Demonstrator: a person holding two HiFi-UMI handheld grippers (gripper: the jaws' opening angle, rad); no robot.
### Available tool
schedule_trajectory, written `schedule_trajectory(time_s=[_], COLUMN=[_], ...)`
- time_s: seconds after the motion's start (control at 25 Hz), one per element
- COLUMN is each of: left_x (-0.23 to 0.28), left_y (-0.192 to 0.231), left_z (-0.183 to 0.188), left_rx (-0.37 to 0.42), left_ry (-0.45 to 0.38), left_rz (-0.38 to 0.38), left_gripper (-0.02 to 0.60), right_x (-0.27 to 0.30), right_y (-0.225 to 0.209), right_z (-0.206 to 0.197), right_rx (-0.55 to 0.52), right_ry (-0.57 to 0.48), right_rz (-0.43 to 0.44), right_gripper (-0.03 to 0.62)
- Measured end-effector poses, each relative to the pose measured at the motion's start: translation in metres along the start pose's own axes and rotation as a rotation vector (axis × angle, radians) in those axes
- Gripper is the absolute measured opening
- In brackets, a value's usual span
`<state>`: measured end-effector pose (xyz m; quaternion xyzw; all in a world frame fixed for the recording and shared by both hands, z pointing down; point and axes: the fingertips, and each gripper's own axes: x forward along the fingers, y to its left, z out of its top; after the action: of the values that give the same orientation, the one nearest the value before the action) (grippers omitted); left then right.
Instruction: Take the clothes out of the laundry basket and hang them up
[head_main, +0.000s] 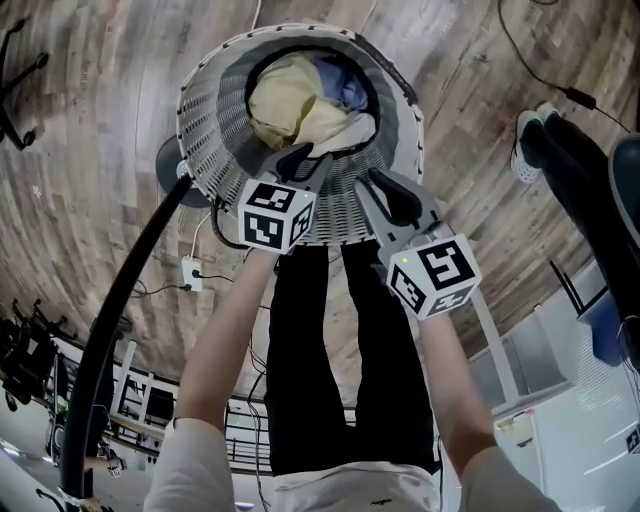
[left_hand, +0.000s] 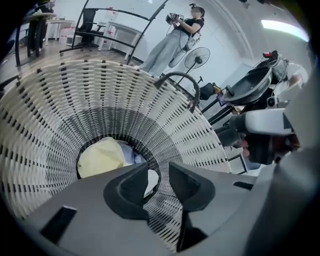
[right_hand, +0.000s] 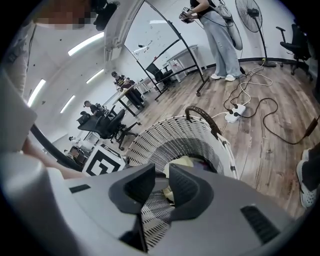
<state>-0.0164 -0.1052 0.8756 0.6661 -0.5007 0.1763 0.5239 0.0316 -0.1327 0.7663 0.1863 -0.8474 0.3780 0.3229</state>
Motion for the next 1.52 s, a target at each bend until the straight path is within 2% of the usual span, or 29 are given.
schedule_trajectory(time_s=[0.24, 0.64, 0.96, 1.16, 1.52], left_x=[0.034, 0.076, 0.105, 0.12, 0.124], left_y=[0.033, 0.084, 0.11, 0.117, 0.115], left_z=[-0.011, -0.041, -0.055, -0.068, -0.086], left_rx=[-0.116, -0.143, -0.168, -0.116, -0.08], left_ry=[-0.012, 0.072, 0.12, 0.179, 0.254], left_rz=[0.041, 0.158, 0.194, 0.188, 0.172], left_gripper=[0.127, 0.155, 0.161, 0.169, 0.169], right_x=[0.013, 0.03, 0.039, 0.045, 0.049], right_y=[-0.009, -0.017, -0.02, -0.024, -0.019], right_z=[-0.009, -0.02, -0.028, -0.031, -0.028], right_rx=[-0.009, -0.016, -0.014, -0.019, -0.005], right_ry=[0.011, 0.02, 0.039, 0.05, 0.051], right_rz=[0.01, 0.036, 0.055, 0.061, 0.06], right_gripper=[0.092, 0.092, 0.091, 0.091, 0.086])
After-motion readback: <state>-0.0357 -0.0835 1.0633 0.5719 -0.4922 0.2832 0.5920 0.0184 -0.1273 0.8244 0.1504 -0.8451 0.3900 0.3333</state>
